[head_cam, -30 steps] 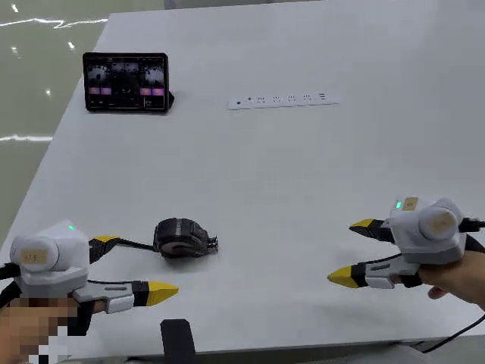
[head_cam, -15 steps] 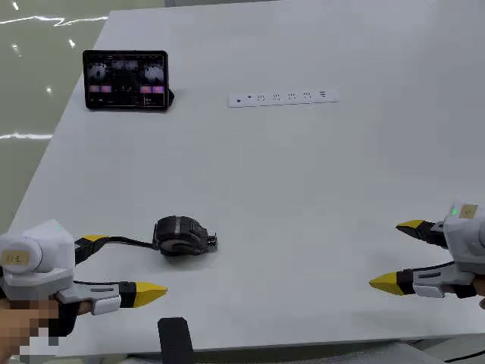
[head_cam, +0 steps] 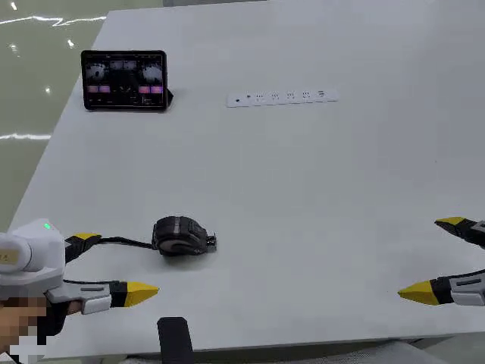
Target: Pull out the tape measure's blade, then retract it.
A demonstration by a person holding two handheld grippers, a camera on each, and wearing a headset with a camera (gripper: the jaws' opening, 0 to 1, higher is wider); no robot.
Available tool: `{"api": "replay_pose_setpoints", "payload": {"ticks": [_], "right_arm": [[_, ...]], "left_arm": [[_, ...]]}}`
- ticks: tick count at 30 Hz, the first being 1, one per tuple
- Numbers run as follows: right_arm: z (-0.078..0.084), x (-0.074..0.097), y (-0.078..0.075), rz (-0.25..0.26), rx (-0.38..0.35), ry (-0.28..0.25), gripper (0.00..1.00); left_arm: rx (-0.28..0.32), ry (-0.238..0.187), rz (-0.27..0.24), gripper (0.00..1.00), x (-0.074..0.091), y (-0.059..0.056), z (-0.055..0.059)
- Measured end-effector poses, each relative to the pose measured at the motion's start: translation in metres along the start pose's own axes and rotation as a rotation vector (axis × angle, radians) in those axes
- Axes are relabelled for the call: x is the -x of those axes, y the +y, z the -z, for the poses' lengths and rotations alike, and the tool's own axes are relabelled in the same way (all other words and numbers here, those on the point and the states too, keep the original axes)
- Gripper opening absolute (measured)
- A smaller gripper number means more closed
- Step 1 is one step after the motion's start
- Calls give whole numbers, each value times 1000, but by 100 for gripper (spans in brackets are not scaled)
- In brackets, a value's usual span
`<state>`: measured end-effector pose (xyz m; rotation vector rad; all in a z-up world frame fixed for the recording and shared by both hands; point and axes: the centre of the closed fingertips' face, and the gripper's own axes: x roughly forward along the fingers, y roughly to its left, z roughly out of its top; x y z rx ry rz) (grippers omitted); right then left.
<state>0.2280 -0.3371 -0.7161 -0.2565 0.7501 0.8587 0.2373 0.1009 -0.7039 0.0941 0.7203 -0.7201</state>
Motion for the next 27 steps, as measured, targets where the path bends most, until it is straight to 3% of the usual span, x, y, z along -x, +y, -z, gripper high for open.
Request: {"api": "replay_pose_setpoints", "payload": {"ticks": [8, 27], "right_arm": [[9, 1, -1, 0, -3, 16, 99], [6, 8, -4, 6, -11, 7, 99]], "left_arm": [[-5, -3, -16, 99, 2, 5, 0], [0, 0, -16, 99, 7, 6, 1]]}}
